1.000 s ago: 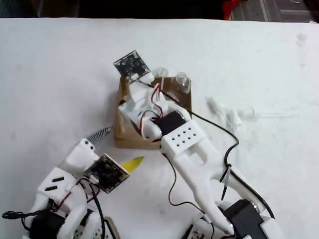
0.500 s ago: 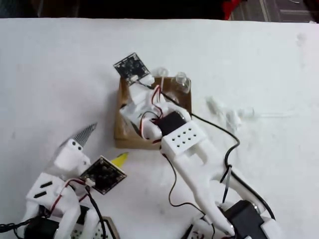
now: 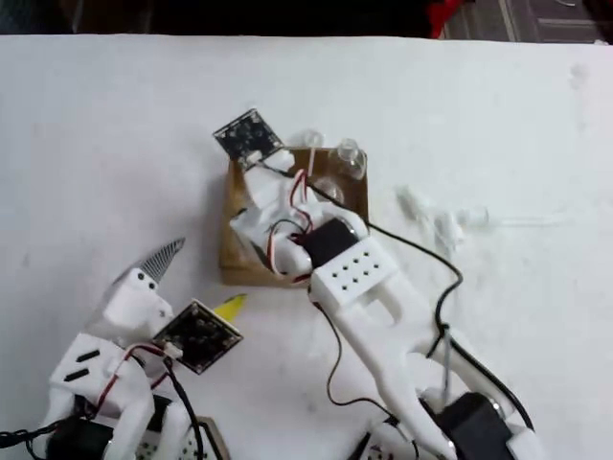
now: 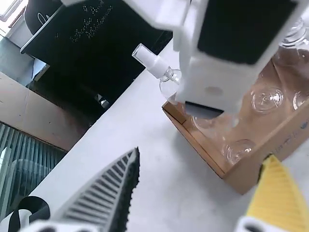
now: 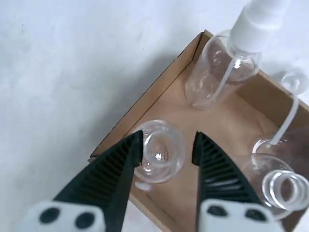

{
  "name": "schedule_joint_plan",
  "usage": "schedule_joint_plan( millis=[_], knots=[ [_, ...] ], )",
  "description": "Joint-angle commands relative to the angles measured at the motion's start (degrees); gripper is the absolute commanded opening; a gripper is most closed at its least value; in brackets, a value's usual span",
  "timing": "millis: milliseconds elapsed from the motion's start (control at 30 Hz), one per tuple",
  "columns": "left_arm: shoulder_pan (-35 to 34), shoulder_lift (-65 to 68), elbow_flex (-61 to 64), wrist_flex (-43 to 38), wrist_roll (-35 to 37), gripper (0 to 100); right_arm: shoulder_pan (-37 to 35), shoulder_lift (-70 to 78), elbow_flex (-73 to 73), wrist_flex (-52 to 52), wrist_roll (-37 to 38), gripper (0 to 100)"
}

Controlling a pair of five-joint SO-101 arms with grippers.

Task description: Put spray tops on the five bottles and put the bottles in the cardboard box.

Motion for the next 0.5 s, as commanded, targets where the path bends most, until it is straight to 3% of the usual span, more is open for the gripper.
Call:
schedule_joint_plan(
  millis=[0,300,467],
  knots=[
    [-0.3,-0.1,-2.3,0.3,-0.5,38,-1.5,-5.1,-0.3,1.5,0.3,14.9],
    [-0.2,-0.1,-0.3,-1.2,-0.8,38,-3.1,-8.3,-0.1,2.2,0.2,15.2],
    [-0.2,-0.1,-0.4,-1.3,-0.4,38,3.8,-11.7,-2.8,2.4,0.1,15.1]
  ],
)
